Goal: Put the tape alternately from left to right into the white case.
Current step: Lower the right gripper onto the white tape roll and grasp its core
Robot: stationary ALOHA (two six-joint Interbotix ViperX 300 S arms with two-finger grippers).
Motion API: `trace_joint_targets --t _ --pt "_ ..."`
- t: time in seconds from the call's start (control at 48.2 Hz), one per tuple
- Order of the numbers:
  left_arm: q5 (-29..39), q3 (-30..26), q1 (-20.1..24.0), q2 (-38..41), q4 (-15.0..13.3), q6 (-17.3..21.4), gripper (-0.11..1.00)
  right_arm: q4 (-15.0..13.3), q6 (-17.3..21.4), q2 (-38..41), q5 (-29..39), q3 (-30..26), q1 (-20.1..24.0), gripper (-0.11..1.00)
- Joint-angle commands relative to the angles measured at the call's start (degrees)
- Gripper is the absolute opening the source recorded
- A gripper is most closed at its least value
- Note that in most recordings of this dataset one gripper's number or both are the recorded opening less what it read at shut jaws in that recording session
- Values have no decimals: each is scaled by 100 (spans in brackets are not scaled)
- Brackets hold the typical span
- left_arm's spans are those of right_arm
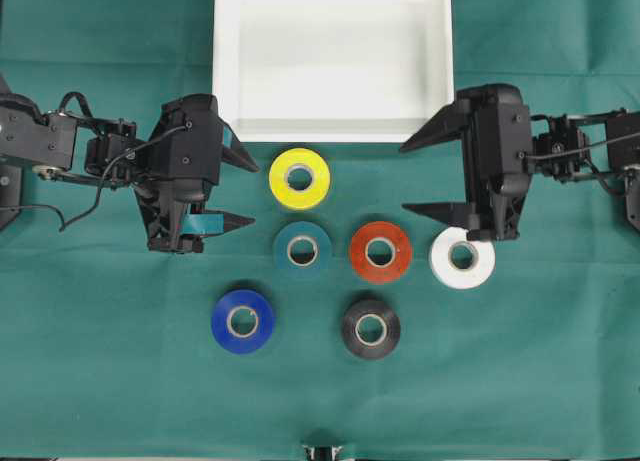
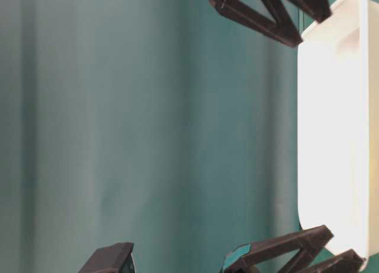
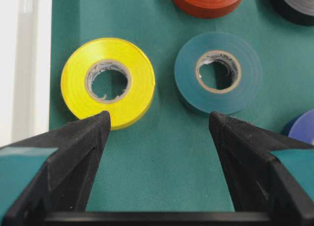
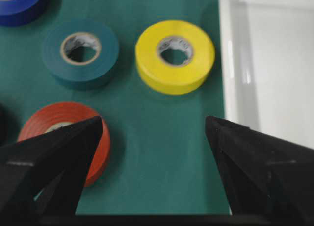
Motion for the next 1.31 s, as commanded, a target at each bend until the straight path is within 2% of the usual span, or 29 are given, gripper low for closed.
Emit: trace_joint_targets --t 0.0,0.311,0.539,0.788,1.099,1.286 --pt "-18 -123 -18 -53 -9 -9 85 -9 44 -44 105 -35 141 82" --pt "-26 -123 -18 -53 -9 -18 85 0 229 -132 993 18 501 82" --pt "-18 -114 -18 -53 -9 -18 85 0 492 -369 1371 211 694 82" --pt "-18 -123 -18 -53 -9 -18 85 -9 870 -589 1406 501 809 82" --pt "-18 -132 -18 -53 -9 -9 85 -114 905 -580 1371 545 809 82" --pt "-26 -132 -18 -53 -9 -9 85 -105 914 -308 1371 545 809 82"
